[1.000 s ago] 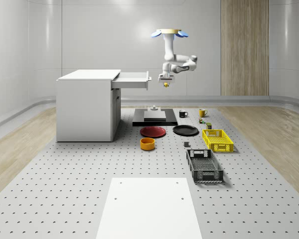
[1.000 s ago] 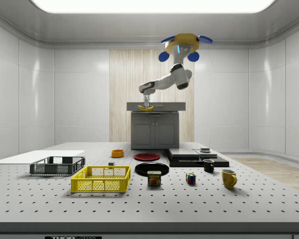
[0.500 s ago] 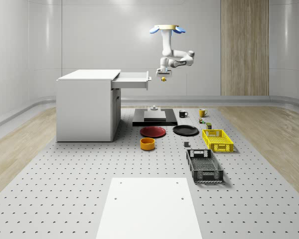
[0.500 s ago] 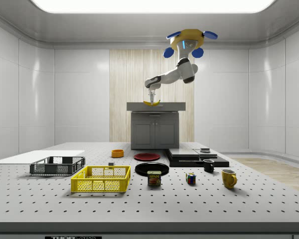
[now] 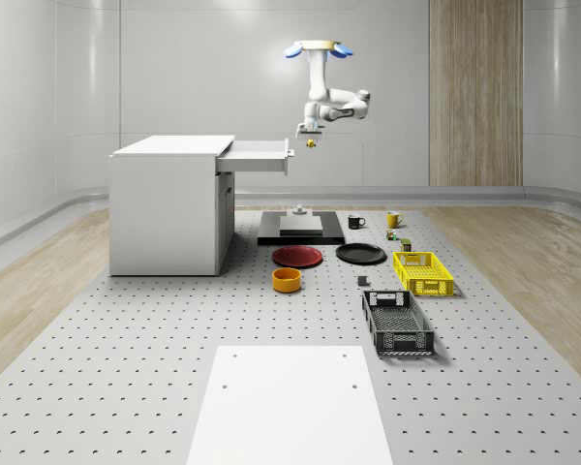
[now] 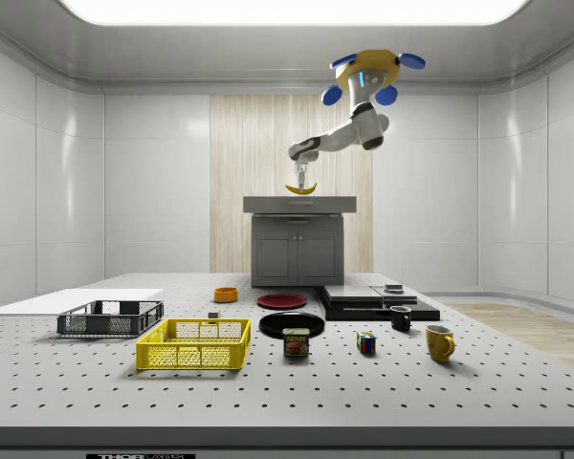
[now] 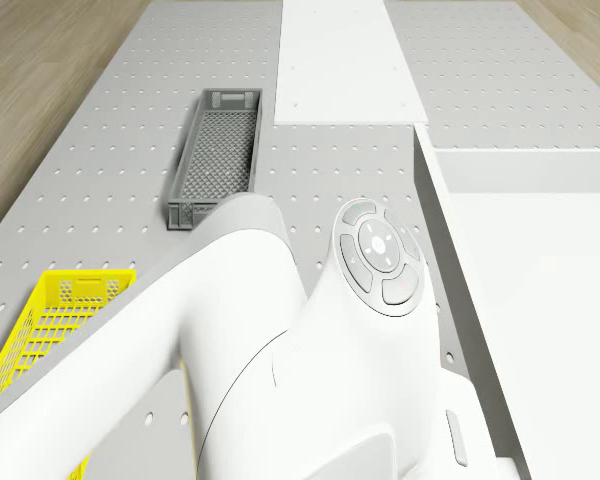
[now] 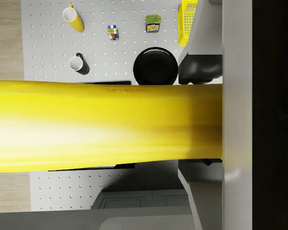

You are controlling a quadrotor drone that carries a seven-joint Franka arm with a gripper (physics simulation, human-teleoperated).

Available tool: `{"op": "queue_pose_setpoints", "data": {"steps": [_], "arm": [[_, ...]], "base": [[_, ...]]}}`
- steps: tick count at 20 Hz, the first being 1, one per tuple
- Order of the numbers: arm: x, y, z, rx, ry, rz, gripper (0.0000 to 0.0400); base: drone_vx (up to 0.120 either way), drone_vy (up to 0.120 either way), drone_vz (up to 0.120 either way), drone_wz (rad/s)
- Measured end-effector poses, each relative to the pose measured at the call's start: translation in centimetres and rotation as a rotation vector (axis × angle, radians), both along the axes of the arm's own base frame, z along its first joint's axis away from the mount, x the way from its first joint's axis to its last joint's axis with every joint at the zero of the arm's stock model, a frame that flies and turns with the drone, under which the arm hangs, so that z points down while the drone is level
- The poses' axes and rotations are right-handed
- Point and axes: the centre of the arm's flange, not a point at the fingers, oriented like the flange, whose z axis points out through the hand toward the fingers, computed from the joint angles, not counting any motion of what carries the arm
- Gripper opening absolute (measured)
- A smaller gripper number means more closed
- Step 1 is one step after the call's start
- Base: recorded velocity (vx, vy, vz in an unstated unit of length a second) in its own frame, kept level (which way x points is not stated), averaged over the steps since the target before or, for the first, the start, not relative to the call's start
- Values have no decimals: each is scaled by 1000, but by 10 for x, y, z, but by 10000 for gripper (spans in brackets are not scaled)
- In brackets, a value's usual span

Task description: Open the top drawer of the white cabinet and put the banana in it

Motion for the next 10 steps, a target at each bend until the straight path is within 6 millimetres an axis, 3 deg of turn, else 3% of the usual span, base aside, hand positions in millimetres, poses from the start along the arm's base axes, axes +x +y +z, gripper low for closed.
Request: {"op": "queue_pose_setpoints", "data": {"steps": [1, 3, 8, 10], "arm": [[0, 0, 0, 0, 0, 0, 201], [0, 0, 0, 0, 0, 0, 201], [0, 0, 0, 0, 0, 0, 201], [0, 0, 0, 0, 0, 0, 201]], "base": [[-120, -120, 120, 0], [-80, -120, 0, 0], [0, -120, 0, 0], [0, -120, 80, 0]]}}
